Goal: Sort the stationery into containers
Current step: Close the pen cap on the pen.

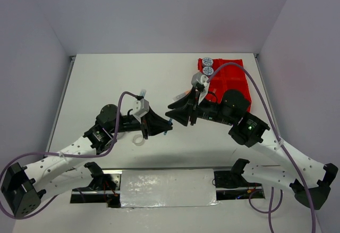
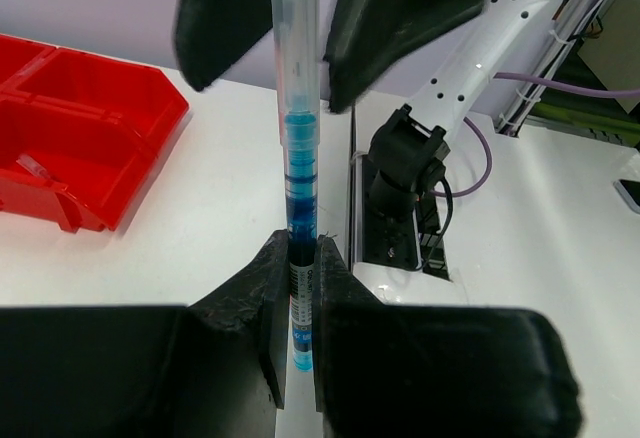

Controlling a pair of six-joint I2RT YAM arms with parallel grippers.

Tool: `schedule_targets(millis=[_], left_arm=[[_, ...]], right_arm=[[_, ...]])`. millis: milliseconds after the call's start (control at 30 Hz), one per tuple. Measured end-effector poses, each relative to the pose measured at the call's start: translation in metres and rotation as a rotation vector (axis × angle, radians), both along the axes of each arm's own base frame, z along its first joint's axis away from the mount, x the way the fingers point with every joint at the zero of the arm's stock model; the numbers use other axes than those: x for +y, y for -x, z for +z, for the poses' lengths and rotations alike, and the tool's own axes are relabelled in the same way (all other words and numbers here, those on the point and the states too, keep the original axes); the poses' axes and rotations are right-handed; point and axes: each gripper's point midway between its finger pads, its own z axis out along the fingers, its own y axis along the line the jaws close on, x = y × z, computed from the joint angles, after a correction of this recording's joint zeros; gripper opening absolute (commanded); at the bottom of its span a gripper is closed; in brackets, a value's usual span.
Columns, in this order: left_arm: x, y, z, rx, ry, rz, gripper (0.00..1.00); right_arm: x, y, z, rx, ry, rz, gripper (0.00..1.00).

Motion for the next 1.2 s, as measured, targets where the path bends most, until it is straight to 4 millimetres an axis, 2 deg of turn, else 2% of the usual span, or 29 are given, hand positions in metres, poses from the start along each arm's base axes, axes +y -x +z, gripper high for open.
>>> schedule_targets(millis=[67,133,233,633,900,1100,1200], left_arm=[[0.0,0.0,0.001,-0.002,0.003,0.002,0.0],[0.0,-0.001,0.001,-0.003,0.005,0.003,0.0],[0.0,-0.001,0.001,-0.001,0.005,0.008,0.0],[0.002,-0.004,0.001,0.063,0.006,0.025,0.0],[0.003,-0.015,-0.015,0.175,-0.108,0.076,0.0],[0.014,-0.024,-0.031,0.242,-0.166,0.112,0.0],[0.019,-0.027,-0.031,0.248,-0.164,0.112,0.0]], right_arm=[[0.001,0.0,-0.002,0.007,-0.003,0.004,0.27],[0.001,0.001,-0.002,0.008,-0.006,0.006,0.24],[0.002,0.0,-0.002,0.007,-0.016,0.004,0.0],[0.016,-0.014,-0.016,0.008,-0.172,-0.002,0.0],[0.038,-0.03,-0.04,0.036,-0.283,0.009,0.0],[0.042,-0.038,-0.056,0.058,-0.315,-0.018,0.0],[0.041,-0.042,-0.055,0.063,-0.328,-0.042,0.0]])
